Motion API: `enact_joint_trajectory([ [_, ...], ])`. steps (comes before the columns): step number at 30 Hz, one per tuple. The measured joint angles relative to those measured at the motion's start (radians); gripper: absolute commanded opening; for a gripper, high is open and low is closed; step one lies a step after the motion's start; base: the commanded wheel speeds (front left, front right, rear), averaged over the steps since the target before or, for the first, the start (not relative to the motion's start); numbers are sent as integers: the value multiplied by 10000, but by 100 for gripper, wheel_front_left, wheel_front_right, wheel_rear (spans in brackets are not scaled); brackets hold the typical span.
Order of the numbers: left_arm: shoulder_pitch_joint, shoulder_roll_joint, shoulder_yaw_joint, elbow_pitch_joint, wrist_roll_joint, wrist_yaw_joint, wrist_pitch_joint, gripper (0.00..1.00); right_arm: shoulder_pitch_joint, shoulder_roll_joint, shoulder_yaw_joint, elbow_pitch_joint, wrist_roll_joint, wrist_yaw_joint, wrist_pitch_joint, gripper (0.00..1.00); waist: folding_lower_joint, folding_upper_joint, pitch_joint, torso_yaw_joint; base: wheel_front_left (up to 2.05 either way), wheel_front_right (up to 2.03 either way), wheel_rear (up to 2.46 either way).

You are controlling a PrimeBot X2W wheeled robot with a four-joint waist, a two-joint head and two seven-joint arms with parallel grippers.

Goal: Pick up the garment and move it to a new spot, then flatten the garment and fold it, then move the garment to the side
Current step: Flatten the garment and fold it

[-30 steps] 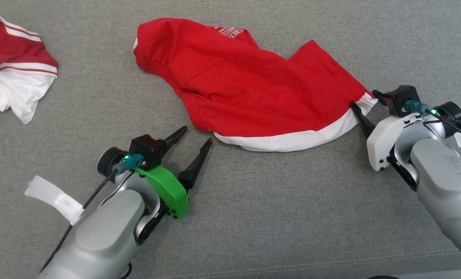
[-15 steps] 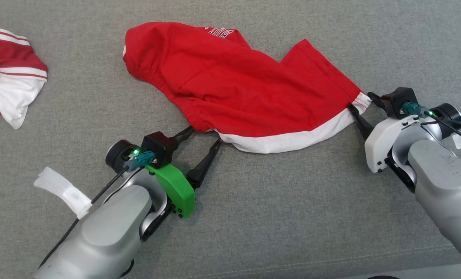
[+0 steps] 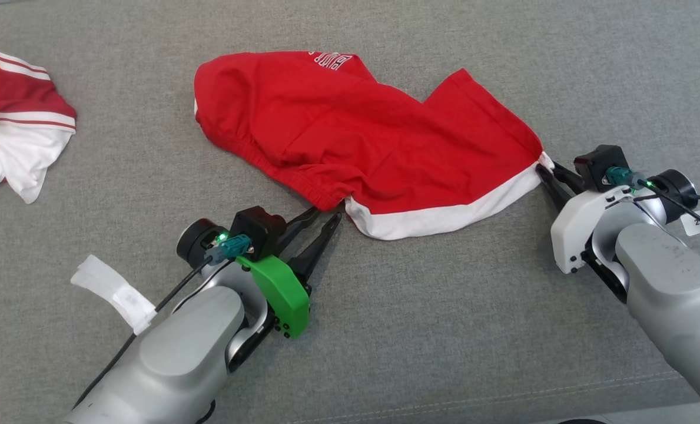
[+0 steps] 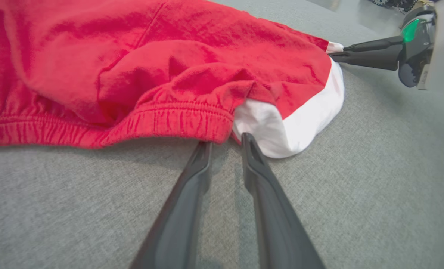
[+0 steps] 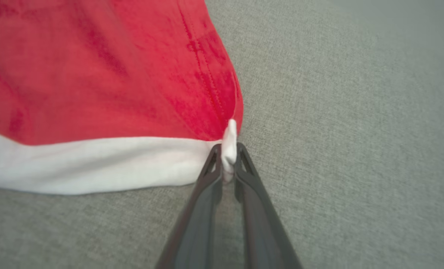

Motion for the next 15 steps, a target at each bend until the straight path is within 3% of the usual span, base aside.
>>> enact_joint_trajectory([
  [2, -2, -50, 0, 73, -13, 0, 0, 36, 0, 4, 56, 19, 67, 0, -29, 11, 0, 0, -45, -32, 0, 0, 0],
  [6, -4, -161, 84, 242, -25, 0, 0, 0, 2, -4, 180, 56, 163, 0, -113, 2, 0, 0, -149, -94, 0, 0, 0],
  [11, 6, -146, 209, 240, -94, 0, 0, 0, 7, -94, 140, -46, 420, 0, -217, 0, 0, 0, -286, -156, 0, 0, 0],
  [15, 208, 382, 19, -257, -604, 0, -15, 0, 116, -303, 29, -546, 909, 0, -295, 0, 0, 0, -488, -174, 0, 0, 0],
])
